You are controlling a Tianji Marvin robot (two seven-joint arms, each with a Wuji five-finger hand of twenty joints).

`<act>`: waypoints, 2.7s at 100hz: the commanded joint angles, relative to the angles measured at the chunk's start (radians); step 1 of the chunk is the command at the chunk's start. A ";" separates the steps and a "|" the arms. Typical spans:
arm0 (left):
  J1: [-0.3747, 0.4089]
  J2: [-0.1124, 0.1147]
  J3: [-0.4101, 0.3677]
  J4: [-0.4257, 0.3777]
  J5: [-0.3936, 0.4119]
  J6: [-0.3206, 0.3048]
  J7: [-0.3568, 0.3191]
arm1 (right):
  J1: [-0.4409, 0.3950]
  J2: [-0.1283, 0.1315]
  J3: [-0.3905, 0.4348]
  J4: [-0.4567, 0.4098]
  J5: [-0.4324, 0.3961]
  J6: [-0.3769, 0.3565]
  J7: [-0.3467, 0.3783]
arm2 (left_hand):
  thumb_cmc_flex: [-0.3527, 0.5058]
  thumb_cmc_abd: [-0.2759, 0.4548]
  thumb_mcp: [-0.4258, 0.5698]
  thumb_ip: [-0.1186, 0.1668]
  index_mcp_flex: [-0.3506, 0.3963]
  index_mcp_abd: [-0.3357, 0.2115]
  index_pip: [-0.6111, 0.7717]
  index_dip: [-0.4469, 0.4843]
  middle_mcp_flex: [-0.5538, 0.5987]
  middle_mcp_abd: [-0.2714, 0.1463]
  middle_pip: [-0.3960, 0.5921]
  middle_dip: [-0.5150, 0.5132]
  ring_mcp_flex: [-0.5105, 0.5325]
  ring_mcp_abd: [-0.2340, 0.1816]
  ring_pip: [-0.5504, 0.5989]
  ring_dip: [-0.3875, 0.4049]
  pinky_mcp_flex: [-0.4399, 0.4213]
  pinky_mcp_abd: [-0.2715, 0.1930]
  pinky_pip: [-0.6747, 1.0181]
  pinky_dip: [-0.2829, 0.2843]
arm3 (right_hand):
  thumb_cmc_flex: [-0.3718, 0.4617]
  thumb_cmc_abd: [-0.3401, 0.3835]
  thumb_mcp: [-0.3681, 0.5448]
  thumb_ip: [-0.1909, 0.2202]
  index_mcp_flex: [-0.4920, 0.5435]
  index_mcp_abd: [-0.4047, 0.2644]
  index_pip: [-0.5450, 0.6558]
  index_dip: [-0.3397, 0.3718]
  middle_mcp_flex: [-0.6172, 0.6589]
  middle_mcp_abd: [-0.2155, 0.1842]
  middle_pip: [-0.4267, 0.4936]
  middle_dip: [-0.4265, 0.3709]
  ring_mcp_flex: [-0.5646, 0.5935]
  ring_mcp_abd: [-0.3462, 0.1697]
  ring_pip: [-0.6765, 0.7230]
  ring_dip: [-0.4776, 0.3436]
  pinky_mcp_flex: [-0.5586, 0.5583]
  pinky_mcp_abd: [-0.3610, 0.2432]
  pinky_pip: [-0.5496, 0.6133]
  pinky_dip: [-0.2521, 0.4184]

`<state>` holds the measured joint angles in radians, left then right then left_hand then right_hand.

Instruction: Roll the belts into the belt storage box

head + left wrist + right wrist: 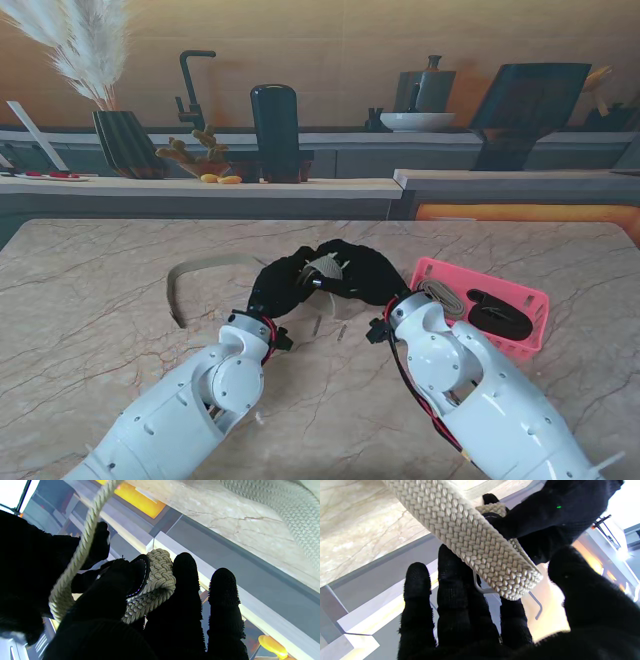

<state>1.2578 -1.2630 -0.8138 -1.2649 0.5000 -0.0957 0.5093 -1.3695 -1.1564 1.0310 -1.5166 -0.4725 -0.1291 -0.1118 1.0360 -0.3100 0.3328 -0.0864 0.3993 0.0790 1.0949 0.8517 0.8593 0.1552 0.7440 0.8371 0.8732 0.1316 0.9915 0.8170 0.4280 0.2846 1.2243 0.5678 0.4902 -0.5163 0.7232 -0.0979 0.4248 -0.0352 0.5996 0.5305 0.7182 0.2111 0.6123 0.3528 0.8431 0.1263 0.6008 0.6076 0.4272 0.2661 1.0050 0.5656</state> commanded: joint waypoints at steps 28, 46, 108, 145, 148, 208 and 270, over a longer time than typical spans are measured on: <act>0.087 -0.033 -0.053 -0.078 -0.258 -0.069 -0.083 | -0.039 -0.003 0.068 -0.021 0.047 -0.099 -0.023 | 0.173 0.096 -0.071 0.000 -0.005 -0.133 0.022 0.024 -0.008 -0.037 0.057 0.082 -0.068 -0.024 -0.050 0.037 -0.073 -0.014 -0.064 0.004 | -0.048 -0.007 -0.022 0.016 -0.130 -0.139 -0.039 0.023 -0.152 -0.058 -0.077 -0.010 -0.103 -0.054 -0.057 -0.006 -0.003 -0.087 -0.053 0.080; 0.117 -0.038 -0.067 -0.116 -0.345 -0.076 -0.107 | -0.063 -0.004 0.093 -0.035 0.064 -0.069 -0.024 | 0.182 0.099 -0.086 0.005 0.005 -0.140 0.005 0.038 -0.007 -0.037 0.026 0.107 -0.074 -0.013 -0.070 0.054 -0.086 -0.010 -0.088 0.018 | -0.108 -0.042 -0.039 0.012 -0.153 -0.052 -0.058 -0.004 -0.202 -0.023 -0.014 0.048 -0.110 -0.069 0.073 0.075 0.019 -0.101 -0.044 0.152; 0.104 -0.041 -0.052 -0.092 -0.247 -0.060 -0.049 | -0.097 0.005 0.009 -0.093 0.067 0.102 0.047 | 0.198 0.105 -0.099 0.009 -0.005 -0.122 -0.002 0.059 -0.016 -0.020 0.037 0.120 -0.080 0.007 -0.054 0.065 -0.097 0.005 -0.075 0.027 | -0.187 -0.006 -0.132 0.022 0.109 0.246 -0.396 0.028 -0.055 0.095 0.018 0.039 -0.029 0.071 0.118 0.081 -0.002 0.038 0.057 0.167; 0.111 -0.043 -0.052 -0.102 -0.248 -0.029 -0.043 | -0.048 0.002 -0.088 -0.024 -0.210 0.076 -0.134 | 0.196 0.094 -0.082 0.016 0.004 -0.096 -0.008 0.050 -0.009 0.001 0.045 0.108 -0.070 0.031 -0.041 0.056 -0.092 0.027 -0.056 0.026 | -0.116 -0.091 -0.089 0.056 0.054 0.195 -0.323 0.107 -0.045 0.070 0.164 0.101 0.024 0.048 0.249 0.126 0.053 0.059 0.125 0.154; 0.111 -0.043 -0.052 -0.103 -0.248 -0.027 -0.042 | -0.041 0.001 -0.097 -0.014 -0.228 0.080 -0.151 | 0.195 0.092 -0.079 0.016 0.004 -0.093 -0.009 0.049 -0.008 0.003 0.045 0.106 -0.068 0.033 -0.041 0.055 -0.091 0.031 -0.055 0.026 | -0.122 -0.081 -0.084 0.059 0.048 0.196 -0.312 0.114 -0.043 0.071 0.179 0.104 0.031 0.048 0.258 0.125 0.061 0.061 0.137 0.151; 0.092 -0.040 -0.021 -0.079 -0.210 -0.014 -0.052 | 0.007 -0.026 -0.152 0.045 -0.244 0.103 -0.261 | 0.107 0.025 0.075 0.003 0.045 -0.069 -0.017 -0.003 0.029 0.028 0.040 0.069 -0.039 0.062 -0.031 0.013 -0.073 0.058 -0.042 0.019 | 0.263 0.454 -0.446 0.116 0.000 0.021 0.141 -0.054 0.067 0.018 0.247 0.061 0.129 0.032 0.331 0.078 0.111 0.037 0.230 0.054; 0.101 -0.041 -0.023 -0.092 -0.307 -0.028 -0.106 | 0.003 -0.049 -0.125 0.042 -0.125 0.063 -0.265 | 0.036 -0.022 0.193 -0.017 0.080 -0.093 -0.018 -0.051 0.060 0.021 0.021 0.051 -0.022 0.063 -0.042 -0.006 -0.059 0.055 -0.048 0.013 | 0.075 0.288 -0.350 0.104 0.050 -0.039 0.064 0.023 0.072 -0.067 0.147 0.032 0.083 -0.023 0.181 0.054 0.061 0.044 0.091 0.015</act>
<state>1.3162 -1.2796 -0.8488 -1.3242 0.2282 -0.1209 0.4373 -1.3778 -1.1785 0.9105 -1.4335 -0.5937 -0.0604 -0.3763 1.0539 -0.3226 0.3917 -0.1423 0.4226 0.0754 1.0945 0.8272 0.8668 0.1952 0.7220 0.8720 0.8313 0.2203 0.9309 0.8162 0.3609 0.3376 1.1500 0.5698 0.5979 -0.4724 0.1610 -0.1143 0.4558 0.1681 0.6491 0.4848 0.8181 0.1778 0.7791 0.3864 0.9567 0.1366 0.8082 0.6642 0.5083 0.3138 1.1208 0.5880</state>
